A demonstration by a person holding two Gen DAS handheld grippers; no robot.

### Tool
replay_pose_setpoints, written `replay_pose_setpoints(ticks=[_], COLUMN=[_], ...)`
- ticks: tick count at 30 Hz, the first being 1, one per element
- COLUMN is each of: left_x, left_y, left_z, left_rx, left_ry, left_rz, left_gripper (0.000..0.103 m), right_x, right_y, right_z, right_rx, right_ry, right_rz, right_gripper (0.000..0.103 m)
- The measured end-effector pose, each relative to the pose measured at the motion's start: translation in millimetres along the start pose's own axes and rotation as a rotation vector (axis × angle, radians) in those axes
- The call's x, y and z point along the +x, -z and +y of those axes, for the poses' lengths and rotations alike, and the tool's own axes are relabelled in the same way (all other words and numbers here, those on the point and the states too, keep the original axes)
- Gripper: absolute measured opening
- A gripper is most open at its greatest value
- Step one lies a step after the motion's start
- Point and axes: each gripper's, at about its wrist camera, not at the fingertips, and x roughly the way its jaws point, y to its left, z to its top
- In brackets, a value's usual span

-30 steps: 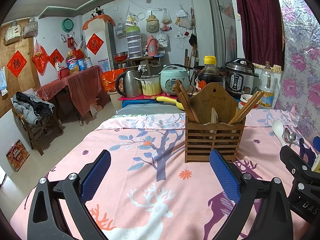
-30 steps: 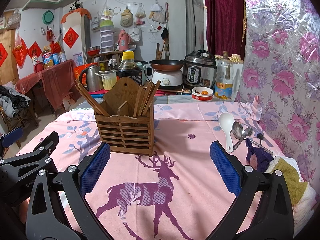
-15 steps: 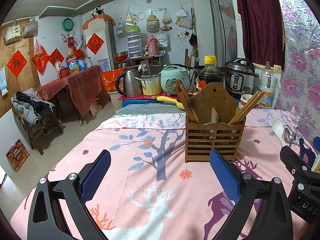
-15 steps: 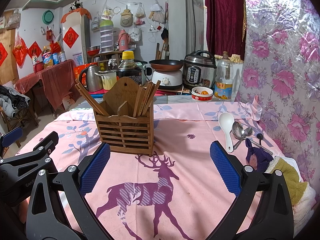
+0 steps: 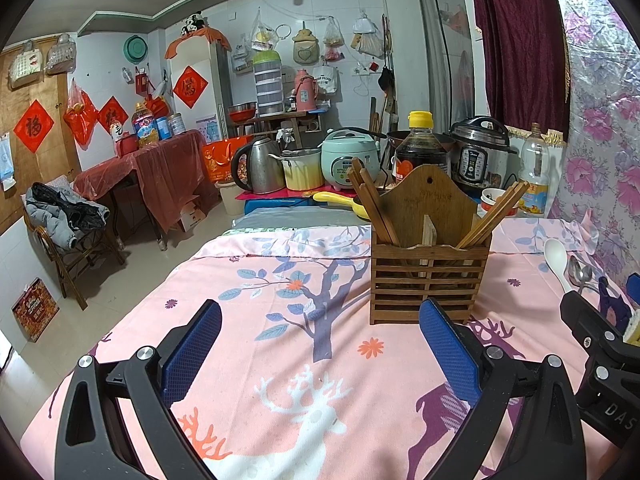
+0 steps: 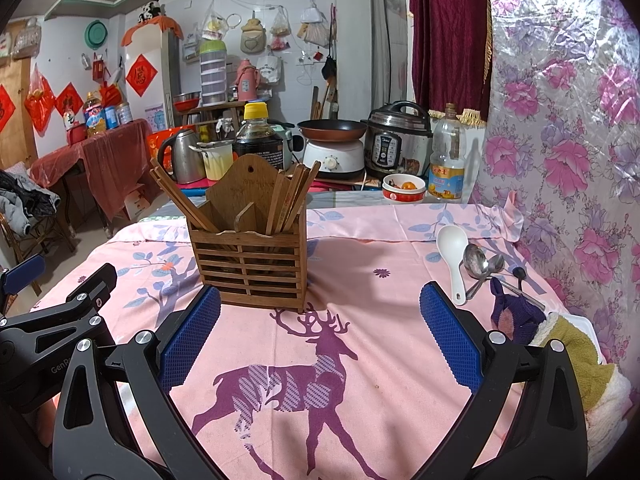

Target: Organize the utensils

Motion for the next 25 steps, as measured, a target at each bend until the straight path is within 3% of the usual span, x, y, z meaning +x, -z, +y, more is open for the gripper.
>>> replay_pose_setpoints(ticks=[25], left_x=[-3.9], left_y=[2.8], left_z=[2.5], left_rx=[0.000], left_ry=[-0.011], left_rz=[-0.020], left_gripper=[0.097], right_x=[0.1], right_y=[0.2], right_z=[0.0], right_rx=[-0.001], right_ry=[0.000], right_rz=[0.000], right_gripper=[0.096])
